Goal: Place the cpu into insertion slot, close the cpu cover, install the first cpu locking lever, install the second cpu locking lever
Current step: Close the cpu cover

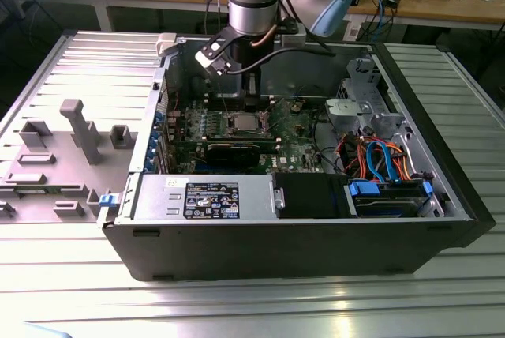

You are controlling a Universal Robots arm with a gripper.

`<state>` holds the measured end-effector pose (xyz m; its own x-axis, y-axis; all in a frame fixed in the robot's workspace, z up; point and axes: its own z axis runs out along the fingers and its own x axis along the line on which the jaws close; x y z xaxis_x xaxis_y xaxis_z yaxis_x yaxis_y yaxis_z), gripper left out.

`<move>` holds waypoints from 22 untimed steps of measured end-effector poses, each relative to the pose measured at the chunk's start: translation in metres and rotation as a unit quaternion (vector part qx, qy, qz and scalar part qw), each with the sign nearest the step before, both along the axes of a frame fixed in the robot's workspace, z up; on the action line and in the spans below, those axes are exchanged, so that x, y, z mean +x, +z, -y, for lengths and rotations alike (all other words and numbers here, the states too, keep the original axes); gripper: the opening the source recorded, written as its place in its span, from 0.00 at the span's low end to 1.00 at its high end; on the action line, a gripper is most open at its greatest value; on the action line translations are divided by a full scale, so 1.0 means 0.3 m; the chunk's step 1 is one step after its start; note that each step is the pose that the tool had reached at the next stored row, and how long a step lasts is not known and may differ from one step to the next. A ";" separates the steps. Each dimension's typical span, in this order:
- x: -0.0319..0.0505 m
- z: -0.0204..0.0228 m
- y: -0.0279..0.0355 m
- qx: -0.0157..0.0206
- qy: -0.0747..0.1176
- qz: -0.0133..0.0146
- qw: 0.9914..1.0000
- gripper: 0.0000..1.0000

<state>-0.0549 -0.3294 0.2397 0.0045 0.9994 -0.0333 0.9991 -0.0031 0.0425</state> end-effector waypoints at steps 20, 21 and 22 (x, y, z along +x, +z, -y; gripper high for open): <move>0.000 0.000 0.094 0.000 0.000 0.000 1.000 0.11; 0.000 0.000 0.099 0.000 0.000 0.000 1.000 0.11; 0.000 0.000 0.102 0.000 0.000 0.000 1.000 0.11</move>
<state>-0.0550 -0.3293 0.2702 0.0045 0.9994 -0.0334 0.9991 -0.0031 0.0425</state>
